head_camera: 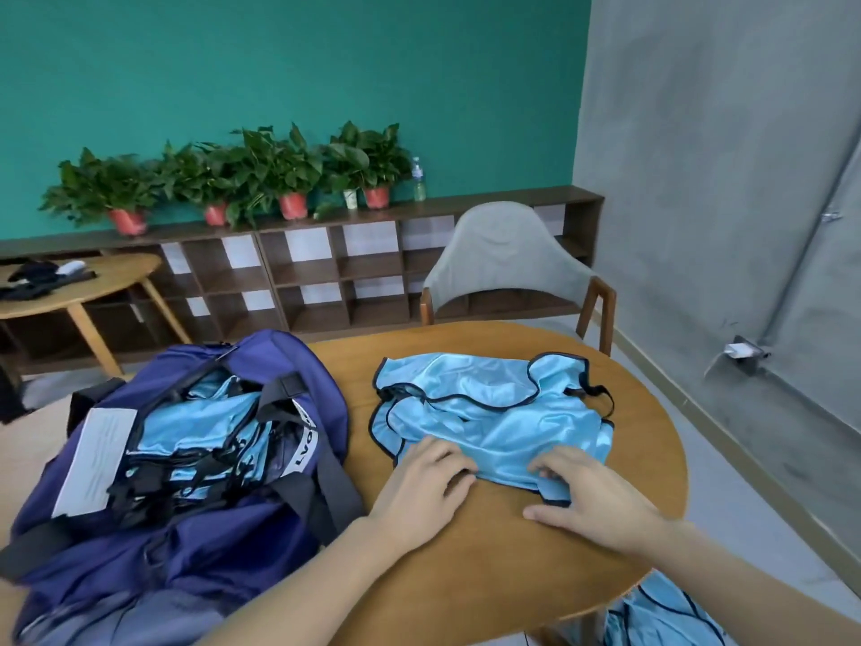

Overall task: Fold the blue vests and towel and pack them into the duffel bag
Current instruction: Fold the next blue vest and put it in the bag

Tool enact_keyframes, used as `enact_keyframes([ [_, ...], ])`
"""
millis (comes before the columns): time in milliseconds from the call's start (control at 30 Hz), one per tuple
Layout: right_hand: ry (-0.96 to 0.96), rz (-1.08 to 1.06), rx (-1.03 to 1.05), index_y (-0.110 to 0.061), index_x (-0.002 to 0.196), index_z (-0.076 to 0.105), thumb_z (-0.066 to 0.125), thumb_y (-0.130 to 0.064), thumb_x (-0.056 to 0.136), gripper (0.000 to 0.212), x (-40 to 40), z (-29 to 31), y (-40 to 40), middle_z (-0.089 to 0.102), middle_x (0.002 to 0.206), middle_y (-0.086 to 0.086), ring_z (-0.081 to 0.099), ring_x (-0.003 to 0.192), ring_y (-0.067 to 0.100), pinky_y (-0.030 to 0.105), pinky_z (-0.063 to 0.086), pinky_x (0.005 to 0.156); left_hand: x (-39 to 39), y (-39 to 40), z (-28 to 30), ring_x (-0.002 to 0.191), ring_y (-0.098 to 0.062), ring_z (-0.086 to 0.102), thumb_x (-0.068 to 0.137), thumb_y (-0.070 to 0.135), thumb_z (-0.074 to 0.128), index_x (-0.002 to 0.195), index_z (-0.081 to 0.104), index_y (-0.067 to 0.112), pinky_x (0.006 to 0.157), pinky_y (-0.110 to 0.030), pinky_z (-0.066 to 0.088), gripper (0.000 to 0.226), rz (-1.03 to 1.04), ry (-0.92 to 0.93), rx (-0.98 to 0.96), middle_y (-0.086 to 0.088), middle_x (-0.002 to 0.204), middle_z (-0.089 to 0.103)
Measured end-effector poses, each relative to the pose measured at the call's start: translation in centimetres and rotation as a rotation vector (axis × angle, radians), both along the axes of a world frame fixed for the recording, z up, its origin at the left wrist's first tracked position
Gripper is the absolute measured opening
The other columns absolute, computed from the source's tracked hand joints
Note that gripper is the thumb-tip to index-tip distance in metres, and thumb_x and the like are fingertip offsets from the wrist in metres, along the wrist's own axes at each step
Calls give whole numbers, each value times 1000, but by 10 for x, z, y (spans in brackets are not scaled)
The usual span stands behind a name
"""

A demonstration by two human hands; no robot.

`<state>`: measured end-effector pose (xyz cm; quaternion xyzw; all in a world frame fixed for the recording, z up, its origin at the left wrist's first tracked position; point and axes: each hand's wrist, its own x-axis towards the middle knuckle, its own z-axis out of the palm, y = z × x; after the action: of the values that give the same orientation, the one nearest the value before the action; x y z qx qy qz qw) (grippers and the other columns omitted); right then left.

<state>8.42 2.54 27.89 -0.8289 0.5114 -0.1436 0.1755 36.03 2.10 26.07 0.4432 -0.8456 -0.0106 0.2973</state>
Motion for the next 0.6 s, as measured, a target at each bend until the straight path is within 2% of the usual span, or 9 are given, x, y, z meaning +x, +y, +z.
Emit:
enact_keyframes([
  [67, -65, -42, -5, -37, 124, 55, 69, -56, 87, 43, -1, -9, 1, 50, 117, -26, 48, 109, -9, 6, 37, 92, -6, 6, -2, 105, -7, 53, 98, 39, 57, 112, 72, 26, 97, -29, 45, 23, 14, 14, 36, 13, 107, 60],
  [133, -154, -97, -6, -31, 119, 60, 74, -36, 90, 33, -3, -11, 0, 55, 115, -20, 54, 108, -4, 4, 38, 89, -13, 10, -1, 110, -6, 51, 98, 38, 60, 116, 71, 26, 102, -30, 43, 24, 30, 35, 89, 13, 112, 62],
  [233, -221, -119, -78, -31, 97, 66, 76, -17, 89, 19, -7, -9, 0, 65, 105, -15, 61, 100, 2, 15, 45, 92, -28, 16, -1, 117, -8, 51, 97, 40, 63, 121, 70, 25, 106, -34, 42, 29, 31, 52, 136, 11, 119, 64],
  [300, -273, -128, -125, -36, 86, 68, 76, -17, 88, 21, -8, -2, 5, 69, 97, -16, 63, 94, 1, 19, 47, 88, -40, 19, 0, 117, -9, 52, 93, 49, 65, 123, 69, 24, 106, -34, 41, 39, 41, 76, 135, 10, 120, 64],
  [367, -319, -124, -153, -42, 82, 67, 78, -18, 86, 26, -7, 7, 10, 70, 90, -18, 64, 91, 2, 18, 48, 81, -54, 22, 4, 115, -9, 52, 88, 63, 63, 123, 69, 26, 105, -32, 39, 51, 60, 77, 100, 11, 118, 64],
  [467, -351, -96, -214, -34, 86, 73, 79, -16, 85, 19, -7, 24, 11, 70, 87, -21, 65, 90, 2, 17, 49, 79, -78, 23, 19, 108, -10, 53, 85, 72, 53, 119, 69, 26, 98, -30, 39, 59, 105, 47, 11, 11, 112, 66],
  [533, -343, -72, -251, -27, 89, 77, 80, -17, 84, 12, -11, 36, 10, 70, 87, -21, 65, 89, 1, 18, 49, 79, -91, 23, 30, 100, -12, 57, 90, 63, 51, 110, 70, 23, 93, -31, 41, 48, 116, 62, -39, 9, 103, 68],
  [600, -324, -57, -304, -26, 91, 78, 81, -20, 83, 11, -17, 48, 8, 68, 87, -23, 64, 88, 1, 18, 49, 78, -98, 21, 38, 91, -15, 62, 93, 43, 55, 102, 69, 22, 87, -34, 45, 26, 112, 88, -81, 8, 94, 70],
])
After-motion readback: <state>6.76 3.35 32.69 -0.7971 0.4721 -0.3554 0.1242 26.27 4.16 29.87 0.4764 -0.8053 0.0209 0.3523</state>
